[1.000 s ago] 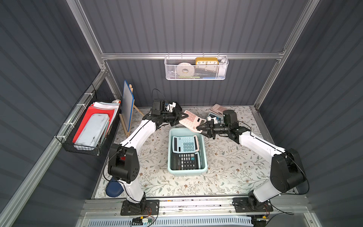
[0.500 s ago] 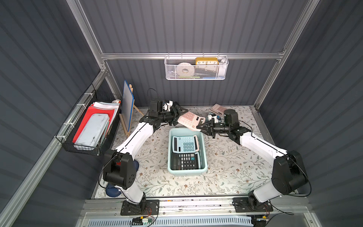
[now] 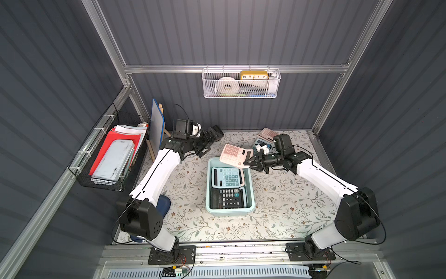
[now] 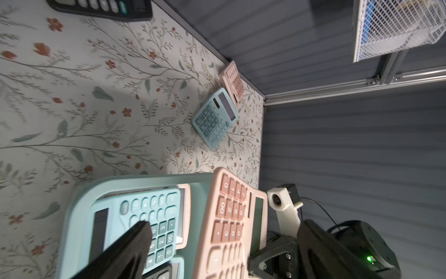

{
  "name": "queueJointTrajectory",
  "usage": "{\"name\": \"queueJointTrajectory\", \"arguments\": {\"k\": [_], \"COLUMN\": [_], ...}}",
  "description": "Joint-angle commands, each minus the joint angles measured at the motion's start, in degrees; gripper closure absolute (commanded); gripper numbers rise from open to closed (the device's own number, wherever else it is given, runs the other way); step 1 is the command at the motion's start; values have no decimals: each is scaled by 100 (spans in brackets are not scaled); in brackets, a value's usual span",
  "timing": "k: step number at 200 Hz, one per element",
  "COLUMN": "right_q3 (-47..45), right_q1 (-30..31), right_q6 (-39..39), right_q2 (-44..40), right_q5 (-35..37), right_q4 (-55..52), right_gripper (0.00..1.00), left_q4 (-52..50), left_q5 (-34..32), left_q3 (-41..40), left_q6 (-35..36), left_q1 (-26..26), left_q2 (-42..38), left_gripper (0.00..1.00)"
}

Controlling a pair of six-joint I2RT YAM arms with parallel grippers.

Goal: Put the calculator in the storage box
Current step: Place the calculator in the storage box.

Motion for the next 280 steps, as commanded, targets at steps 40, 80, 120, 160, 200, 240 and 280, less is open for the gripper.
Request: {"name": "queueJointTrajectory", "arguments": {"k": [40,80,120,160,200,240,280], "right_q3": [545,889,1099,1403,1548,1728,2167], "right_q1": [374,532,644,761,858,920,920], "right_q6": [-1117,-1379,-1485,-1627,-1567,-1816,-2184], "right_q2": [104,422,681,996,1128,1363,1694], "right_q5": [247,302,337,464,1013,1205,1421], "right_q4": [-1451,-1877,-2083,-2409,-2485,-2644,-3057], "right_gripper": [100,100,100,100,100,100,100], "left_q4": [-511,-403,-371,-206,-166,-126,-91], "left_q5": [-609,-606,-643,-604,-556,-498,-420], "left_q3": [86,-117,-244,-503,-526,-541,-558], "left_q6": [286,229,202,99,89,106,129], "left_q1": [56,70,80,70,73,80,74], "left_q2": [-241,-305,-355,-434,-391,-347,-303], "left_gripper": [1,0,1,1,1,1,1]}}
